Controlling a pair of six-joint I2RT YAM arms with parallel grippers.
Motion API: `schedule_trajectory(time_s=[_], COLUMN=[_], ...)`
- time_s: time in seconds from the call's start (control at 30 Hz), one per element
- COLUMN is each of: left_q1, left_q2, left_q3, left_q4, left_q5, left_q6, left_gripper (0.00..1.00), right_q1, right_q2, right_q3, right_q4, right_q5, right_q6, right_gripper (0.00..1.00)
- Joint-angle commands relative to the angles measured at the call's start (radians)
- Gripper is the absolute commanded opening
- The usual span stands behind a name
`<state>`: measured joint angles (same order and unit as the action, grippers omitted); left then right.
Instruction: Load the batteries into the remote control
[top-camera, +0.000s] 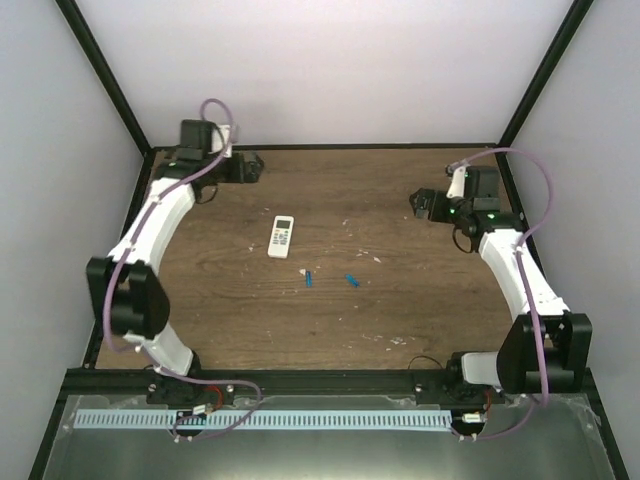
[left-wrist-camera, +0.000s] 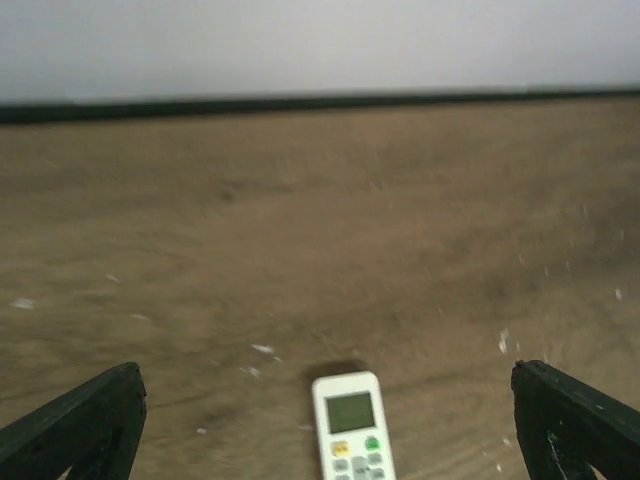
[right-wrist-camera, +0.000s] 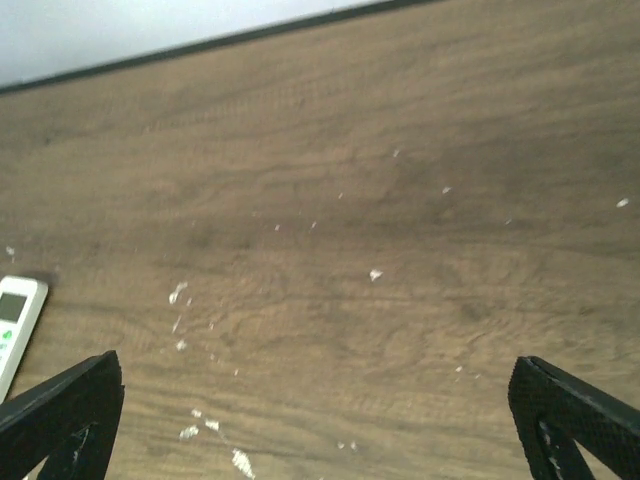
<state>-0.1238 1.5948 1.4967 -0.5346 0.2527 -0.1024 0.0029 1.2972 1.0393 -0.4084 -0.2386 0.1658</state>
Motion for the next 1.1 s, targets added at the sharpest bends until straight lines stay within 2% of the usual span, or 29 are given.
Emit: schedule_trajectory(time_s=[0.0, 0.33, 0.53, 0.87, 1.07], left_q1=[-0.091, -0.227, -0.243, -0.247, -0.249], left_q2=[0.178, 0.443, 0.481, 0.534, 0.572], left_q3=[0.124, 0.247, 0.224, 0.204, 0.220], left_q4=[-0.220, -0.386, -0.388, -0.362, -0.358], left_q5=[0.015, -0.112, -0.174, -0.163, -0.208], left_q6=[0.036, 0.112, 0.082, 0.057, 0.043], left_gripper=[1.00, 1.00, 1.00, 1.00, 1.00], right_q1=[0.070, 0.143, 0.176, 0.246, 0.252], right_q2=[0.044, 0.122, 0.167, 0.235, 0.251], right_q3=[0.049, 0.053, 0.065, 0.105, 0.120], right_q4=[-0.066, -0.091, -0.098, -0.105, -0.108], right_q5=[0.026, 0.027, 0.023, 0.032, 0.033], right_q6=[0.016, 0.052, 0.063, 0.068, 0.074], right_gripper=[1.00, 1.00, 1.00, 1.00, 1.00])
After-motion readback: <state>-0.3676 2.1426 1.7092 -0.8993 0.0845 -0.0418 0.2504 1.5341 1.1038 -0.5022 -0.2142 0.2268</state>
